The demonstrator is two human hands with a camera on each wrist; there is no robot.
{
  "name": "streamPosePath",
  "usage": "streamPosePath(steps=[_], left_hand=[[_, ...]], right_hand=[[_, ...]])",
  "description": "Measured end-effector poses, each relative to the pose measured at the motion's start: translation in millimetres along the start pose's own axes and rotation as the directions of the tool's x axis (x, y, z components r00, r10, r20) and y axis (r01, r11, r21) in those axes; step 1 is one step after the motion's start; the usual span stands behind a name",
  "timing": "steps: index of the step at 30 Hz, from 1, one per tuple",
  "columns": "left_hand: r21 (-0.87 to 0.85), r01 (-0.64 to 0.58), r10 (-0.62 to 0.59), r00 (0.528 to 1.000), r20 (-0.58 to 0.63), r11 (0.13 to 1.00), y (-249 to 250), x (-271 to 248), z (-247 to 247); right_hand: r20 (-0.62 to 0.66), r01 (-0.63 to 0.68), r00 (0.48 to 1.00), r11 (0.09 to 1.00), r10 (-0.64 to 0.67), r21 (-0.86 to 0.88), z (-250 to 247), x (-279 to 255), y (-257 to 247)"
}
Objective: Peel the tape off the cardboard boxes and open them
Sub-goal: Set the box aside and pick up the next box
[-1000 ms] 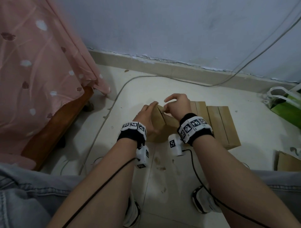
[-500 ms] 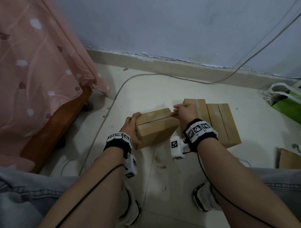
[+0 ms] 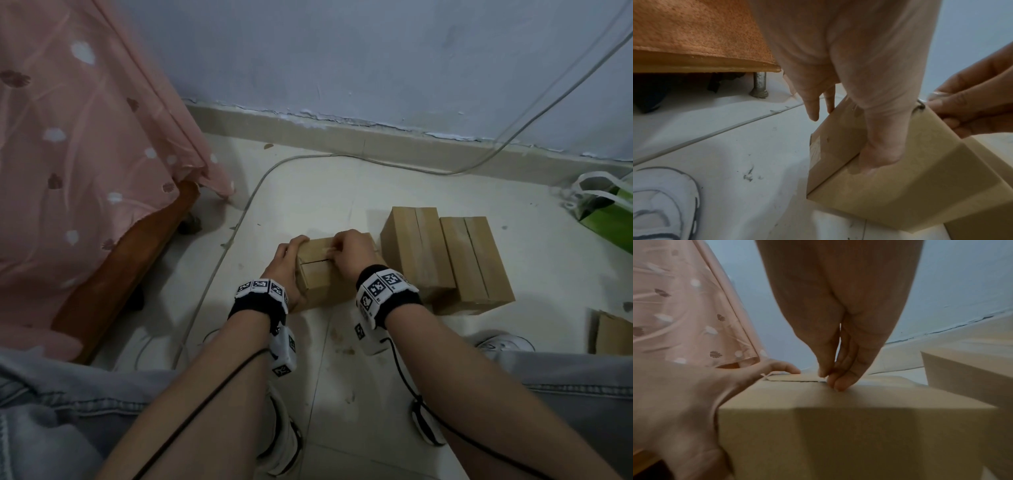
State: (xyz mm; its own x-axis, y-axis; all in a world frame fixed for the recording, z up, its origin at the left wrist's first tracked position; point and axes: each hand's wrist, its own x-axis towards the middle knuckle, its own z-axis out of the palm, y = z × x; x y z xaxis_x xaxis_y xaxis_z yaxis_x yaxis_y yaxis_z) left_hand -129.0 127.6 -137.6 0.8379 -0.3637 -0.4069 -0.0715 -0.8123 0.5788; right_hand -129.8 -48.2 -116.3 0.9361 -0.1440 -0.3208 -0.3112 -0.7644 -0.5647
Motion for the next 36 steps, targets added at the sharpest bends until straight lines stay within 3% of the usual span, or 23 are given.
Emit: streamPosePath(steps=[3,8,10,12,15,16,19,24,27,30,33,34,36], left_hand=[[0.004,0.024,-0.024,1.0,0.012,1.0,-2.3,0.9,0.5],[-0.009,0.073,-0.073,0.997,0.014,0.997,-10.0,-0.3,-1.1],[-0.008,0.081,-0.081,0.997,0.019,0.997,-12.9,-0.9,-2.4],[-0.012,0.096,-0.096,0.995,0.02,0.995,-14.3,-1.1,-3.9],[-0.018,0.119,-0.119,0.993,0.01,0.993,-18.1,-0.6,-5.5],[-0.021,0.125,-0.125,0.992,0.009,0.992,-19.9,-0.1,-5.9],[-0.017,0.131,-0.13,0.991,0.022,0.991,-22.6,2.0,-4.6],[0.052,0.166,-0.168,0.985,0.036,0.985,-20.5,9.3,1.7],[0.203,0.195,-0.209,0.977,0.049,0.96,-13.6,13.0,2.2],[0.27,0.152,-0.171,0.984,0.047,0.951,1.8,23.5,3.7],[0.318,0.097,-0.138,0.984,0.109,0.943,19.9,35.3,13.2],[0.338,0.076,-0.126,0.984,0.127,0.938,24.6,36.8,18.1],[0.395,0.016,-0.076,0.988,0.137,0.919,30.6,36.1,30.6]], right_hand=[[-0.026,-0.096,0.995,0.995,0.096,0.003,-5.2,2.7,12.4],[-0.097,-0.263,0.944,0.898,0.315,0.351,-15.5,7.7,39.8],[-0.137,-0.26,0.906,0.781,0.401,0.568,-22.1,7.0,44.0],[-0.146,-0.189,0.873,0.598,0.465,0.779,-31.3,4.1,41.4],[-0.131,-0.094,0.803,0.341,0.581,0.935,-43.7,3.2,38.8],[-0.126,-0.083,0.784,0.304,0.607,0.949,-47.7,3.8,39.2],[-0.149,-0.107,0.783,0.367,0.604,0.924,-53.0,4.3,39.9],[-0.065,-0.227,0.898,0.585,0.435,0.778,-43.1,5.9,30.7],[-0.038,-0.267,0.921,0.697,0.389,0.666,-28.3,14.5,39.1],[-0.027,-0.236,0.923,0.619,0.384,0.749,-29.7,3.5,25.9],[0.05,-0.213,0.923,0.399,0.381,0.892,-34.9,-1.9,15.7],[0.055,-0.21,0.926,0.388,0.372,0.898,-36.2,-1.8,14.5],[0.027,-0.205,0.931,0.46,0.365,0.864,-38.2,-2.4,13.7]])
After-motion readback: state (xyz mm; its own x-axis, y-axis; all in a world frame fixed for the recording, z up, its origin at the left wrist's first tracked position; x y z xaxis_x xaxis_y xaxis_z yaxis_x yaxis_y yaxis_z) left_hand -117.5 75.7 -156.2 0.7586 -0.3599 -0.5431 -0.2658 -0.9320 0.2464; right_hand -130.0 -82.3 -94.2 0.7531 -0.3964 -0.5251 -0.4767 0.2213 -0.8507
